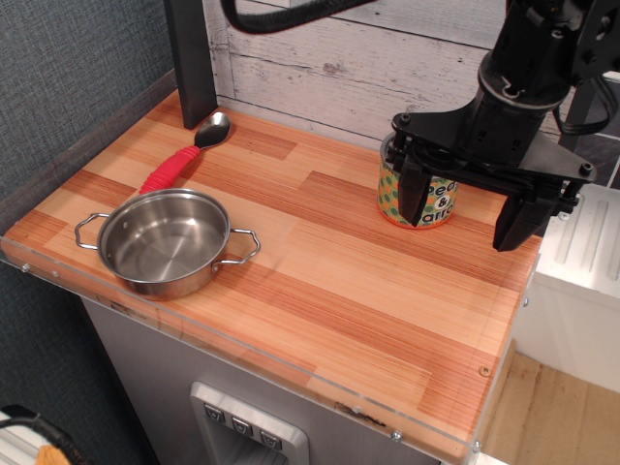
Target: Place the metal pot between the spoon and the can.
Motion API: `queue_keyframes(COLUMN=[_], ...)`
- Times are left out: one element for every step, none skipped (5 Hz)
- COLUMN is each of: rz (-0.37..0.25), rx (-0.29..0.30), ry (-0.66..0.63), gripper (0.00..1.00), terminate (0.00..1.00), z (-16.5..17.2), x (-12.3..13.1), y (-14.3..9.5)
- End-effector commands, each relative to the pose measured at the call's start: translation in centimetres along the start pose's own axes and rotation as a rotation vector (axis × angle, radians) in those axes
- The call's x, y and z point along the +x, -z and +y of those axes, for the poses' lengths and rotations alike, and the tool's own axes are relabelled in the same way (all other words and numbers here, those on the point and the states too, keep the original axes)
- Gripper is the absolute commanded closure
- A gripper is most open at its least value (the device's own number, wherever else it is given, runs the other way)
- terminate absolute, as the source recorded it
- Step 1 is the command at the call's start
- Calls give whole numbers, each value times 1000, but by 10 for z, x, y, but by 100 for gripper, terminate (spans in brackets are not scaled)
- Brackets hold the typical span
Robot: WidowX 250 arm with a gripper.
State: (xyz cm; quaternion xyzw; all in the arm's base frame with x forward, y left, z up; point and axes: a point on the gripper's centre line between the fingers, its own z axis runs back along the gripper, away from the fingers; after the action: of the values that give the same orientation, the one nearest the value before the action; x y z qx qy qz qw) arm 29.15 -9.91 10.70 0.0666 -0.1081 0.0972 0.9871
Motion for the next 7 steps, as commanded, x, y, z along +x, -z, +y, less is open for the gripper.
queue_keyframes(rz=[0, 22, 68, 77, 104, 73, 79], rx=[0, 42, 84, 11, -18, 2, -13], ry=[0, 140, 276, 386, 442, 503, 548], gripper=[0, 0, 0, 0, 0, 0, 0], terminate=[0, 0, 0, 0, 0, 0, 0], z=[0, 31, 51, 87, 112, 132, 150], x=[0, -6, -17, -35, -47, -52, -50], y=[0, 0, -1, 15, 28, 40, 54])
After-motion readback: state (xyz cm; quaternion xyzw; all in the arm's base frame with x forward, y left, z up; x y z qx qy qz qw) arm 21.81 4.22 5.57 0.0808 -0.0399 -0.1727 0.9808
